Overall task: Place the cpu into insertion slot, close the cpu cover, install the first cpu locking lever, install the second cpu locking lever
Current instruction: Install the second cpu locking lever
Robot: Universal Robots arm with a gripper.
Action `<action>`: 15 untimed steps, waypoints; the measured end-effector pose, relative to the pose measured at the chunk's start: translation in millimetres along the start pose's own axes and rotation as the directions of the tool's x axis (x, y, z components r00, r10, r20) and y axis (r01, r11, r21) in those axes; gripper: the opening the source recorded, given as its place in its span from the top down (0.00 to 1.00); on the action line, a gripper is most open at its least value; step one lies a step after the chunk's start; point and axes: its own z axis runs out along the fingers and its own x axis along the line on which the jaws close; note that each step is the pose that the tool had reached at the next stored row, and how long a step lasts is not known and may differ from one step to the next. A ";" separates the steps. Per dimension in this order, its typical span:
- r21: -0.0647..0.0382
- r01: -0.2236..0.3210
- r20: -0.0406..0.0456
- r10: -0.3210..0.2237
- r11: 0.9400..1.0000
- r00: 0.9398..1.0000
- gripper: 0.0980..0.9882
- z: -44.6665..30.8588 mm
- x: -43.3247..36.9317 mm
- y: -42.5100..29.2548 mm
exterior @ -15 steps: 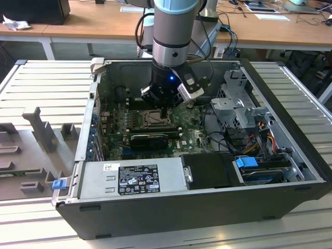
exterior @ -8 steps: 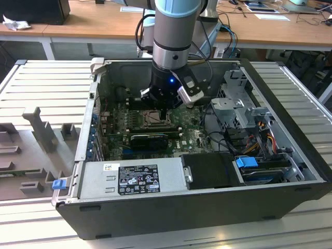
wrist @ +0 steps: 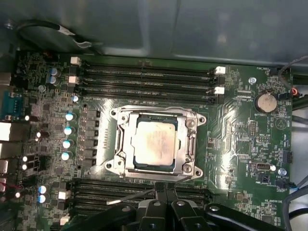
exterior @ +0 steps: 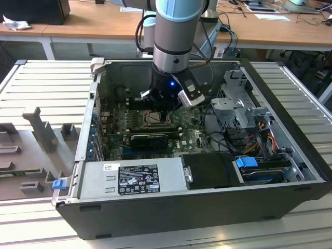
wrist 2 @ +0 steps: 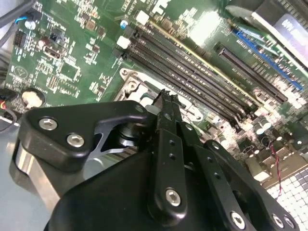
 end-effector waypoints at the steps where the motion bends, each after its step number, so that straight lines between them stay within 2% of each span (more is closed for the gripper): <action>1: -0.007 0.000 0.000 0.000 1.000 1.000 0.99 0.0 0.1 -0.7; 3: -0.013 0.000 0.001 0.000 1.000 1.000 0.99 0.2 0.5 -1.9; 10: -0.013 0.001 0.001 0.000 1.000 1.000 0.99 2.3 7.1 -5.2; 15: -0.014 0.001 0.001 -0.001 1.000 1.000 0.99 4.3 25.8 -4.7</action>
